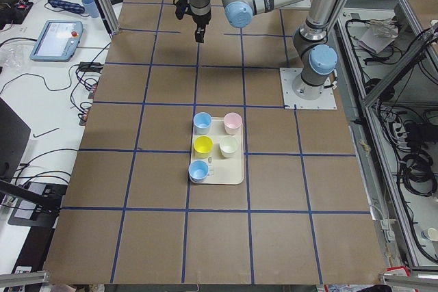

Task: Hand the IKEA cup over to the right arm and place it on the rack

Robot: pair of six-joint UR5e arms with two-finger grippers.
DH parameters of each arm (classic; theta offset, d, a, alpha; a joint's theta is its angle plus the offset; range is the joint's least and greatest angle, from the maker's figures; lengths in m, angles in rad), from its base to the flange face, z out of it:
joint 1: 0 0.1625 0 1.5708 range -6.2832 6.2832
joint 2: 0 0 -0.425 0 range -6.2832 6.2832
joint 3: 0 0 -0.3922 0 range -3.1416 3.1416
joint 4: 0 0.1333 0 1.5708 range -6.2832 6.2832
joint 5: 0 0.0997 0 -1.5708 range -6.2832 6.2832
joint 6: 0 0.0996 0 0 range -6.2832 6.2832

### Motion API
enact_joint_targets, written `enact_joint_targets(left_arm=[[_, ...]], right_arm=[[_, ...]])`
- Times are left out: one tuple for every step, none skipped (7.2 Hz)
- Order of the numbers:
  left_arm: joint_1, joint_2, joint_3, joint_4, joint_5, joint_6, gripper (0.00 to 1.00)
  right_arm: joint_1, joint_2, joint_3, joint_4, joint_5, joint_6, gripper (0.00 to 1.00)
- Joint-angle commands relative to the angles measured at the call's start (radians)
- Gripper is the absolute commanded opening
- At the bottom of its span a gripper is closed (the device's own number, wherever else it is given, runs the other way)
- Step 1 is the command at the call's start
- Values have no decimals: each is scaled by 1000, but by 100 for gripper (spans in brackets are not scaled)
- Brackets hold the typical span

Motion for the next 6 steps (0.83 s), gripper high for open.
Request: enact_joint_targets(left_arm=[[-105, -18, 99, -17, 125, -155, 100], [-131, -15, 135, -62, 123, -212, 100], [-141, 4, 173, -136, 125, -230, 100], [-141, 21, 175, -173, 128, -229, 100], [-133, 30, 157, -167, 122, -211, 100], [-129, 39, 152, -134, 113, -214, 100]], right_arm=[[-9, 8, 124, -215, -27, -83, 25], [-12, 10, 177, -303, -28, -94, 25], [-12, 14, 208, -357, -28, -111, 25], [-26, 39, 216, -392, -28, -131, 25], [-38, 56, 216, -402, -27, -145, 25], [-41, 65, 216, -418, -25, -145, 25]])
